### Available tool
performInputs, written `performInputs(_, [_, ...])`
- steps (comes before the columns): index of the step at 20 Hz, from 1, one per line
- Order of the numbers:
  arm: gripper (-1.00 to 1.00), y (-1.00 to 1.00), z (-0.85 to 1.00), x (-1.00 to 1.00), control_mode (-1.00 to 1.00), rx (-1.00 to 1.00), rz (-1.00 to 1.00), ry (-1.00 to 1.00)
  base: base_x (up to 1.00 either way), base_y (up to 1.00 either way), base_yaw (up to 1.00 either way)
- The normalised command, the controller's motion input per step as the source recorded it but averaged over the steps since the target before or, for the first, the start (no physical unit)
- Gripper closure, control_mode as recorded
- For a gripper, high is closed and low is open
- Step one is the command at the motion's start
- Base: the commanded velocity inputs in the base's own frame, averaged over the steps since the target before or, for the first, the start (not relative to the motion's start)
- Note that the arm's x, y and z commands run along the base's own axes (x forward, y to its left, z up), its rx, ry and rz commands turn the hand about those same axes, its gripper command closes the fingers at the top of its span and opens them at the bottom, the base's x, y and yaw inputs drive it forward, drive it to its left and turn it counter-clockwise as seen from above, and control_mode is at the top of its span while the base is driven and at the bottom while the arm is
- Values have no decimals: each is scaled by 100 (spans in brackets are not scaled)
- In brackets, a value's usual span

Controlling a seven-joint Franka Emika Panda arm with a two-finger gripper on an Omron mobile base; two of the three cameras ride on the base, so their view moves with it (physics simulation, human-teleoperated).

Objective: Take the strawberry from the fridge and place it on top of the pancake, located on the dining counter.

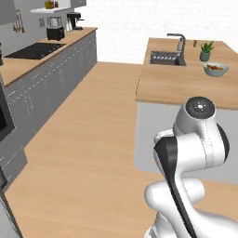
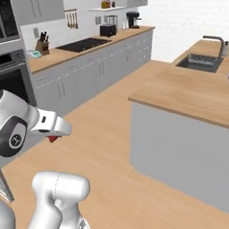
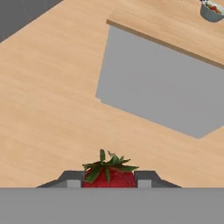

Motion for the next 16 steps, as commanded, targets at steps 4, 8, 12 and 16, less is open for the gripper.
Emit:
performInputs(4, [100, 0, 0, 0, 100, 0, 0, 0, 89, -96, 0])
performInputs(8, [100, 0, 0, 0, 100, 0, 0, 0, 75, -100, 3])
performInputs(12, [100, 0, 0, 0, 100, 0, 0, 0, 62, -100, 6])
performInputs(16, [100, 0, 0, 0, 100, 0, 0, 0, 62, -100, 5])
